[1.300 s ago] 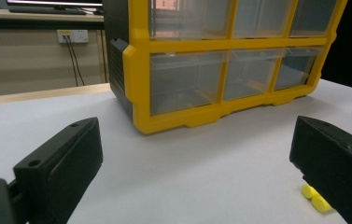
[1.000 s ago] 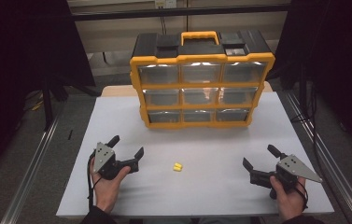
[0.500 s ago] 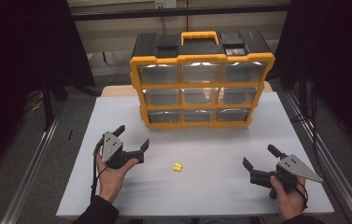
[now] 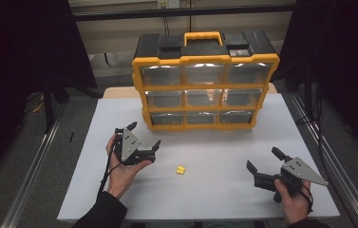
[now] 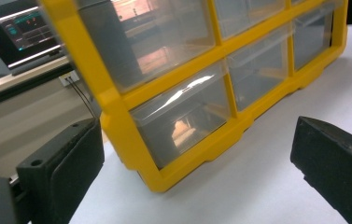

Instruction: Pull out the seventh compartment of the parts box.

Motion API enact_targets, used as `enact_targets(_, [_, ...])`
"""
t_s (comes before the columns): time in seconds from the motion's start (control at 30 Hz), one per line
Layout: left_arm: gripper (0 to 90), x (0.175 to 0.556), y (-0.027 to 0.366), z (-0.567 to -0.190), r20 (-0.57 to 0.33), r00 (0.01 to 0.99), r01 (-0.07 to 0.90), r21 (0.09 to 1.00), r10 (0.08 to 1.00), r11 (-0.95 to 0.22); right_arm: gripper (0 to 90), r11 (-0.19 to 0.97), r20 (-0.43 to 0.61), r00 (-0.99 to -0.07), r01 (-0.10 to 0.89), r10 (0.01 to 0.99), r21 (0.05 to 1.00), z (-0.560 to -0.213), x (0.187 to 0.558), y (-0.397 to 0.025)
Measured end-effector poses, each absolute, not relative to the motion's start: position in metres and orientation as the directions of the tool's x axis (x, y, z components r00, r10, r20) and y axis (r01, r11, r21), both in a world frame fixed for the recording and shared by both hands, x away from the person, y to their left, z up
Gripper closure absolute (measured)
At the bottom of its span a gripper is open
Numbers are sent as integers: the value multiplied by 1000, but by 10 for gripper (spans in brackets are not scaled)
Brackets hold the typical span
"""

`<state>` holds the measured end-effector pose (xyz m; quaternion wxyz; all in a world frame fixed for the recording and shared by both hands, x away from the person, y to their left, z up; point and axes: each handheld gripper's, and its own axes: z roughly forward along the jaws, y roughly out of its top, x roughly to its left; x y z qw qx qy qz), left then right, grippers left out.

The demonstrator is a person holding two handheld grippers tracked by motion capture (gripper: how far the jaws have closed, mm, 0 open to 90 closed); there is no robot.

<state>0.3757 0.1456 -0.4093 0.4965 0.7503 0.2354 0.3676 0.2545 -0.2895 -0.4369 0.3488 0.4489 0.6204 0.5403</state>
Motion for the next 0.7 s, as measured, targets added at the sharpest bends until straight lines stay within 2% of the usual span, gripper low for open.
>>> enact_targets(0.2, [48,381,135,-408,409,604,-70,882,684,-466,0,13,52,-354,180,934,984,-437,254,-289])
enact_targets(0.3, [47,385,129,-406,482,578,-98,842,659,-530,0,18,47,-356,179,933,984,-437,254,-289])
enact_targets(0.43, [49,390,123,-403,514,561,-124,827,648,-548,0,18,48,-359,179,932,984,-437,254,-289])
enact_targets(0.7, [66,395,114,-402,670,493,-218,712,555,-667,0,22,44,-361,177,931,984,-437,254,-289])
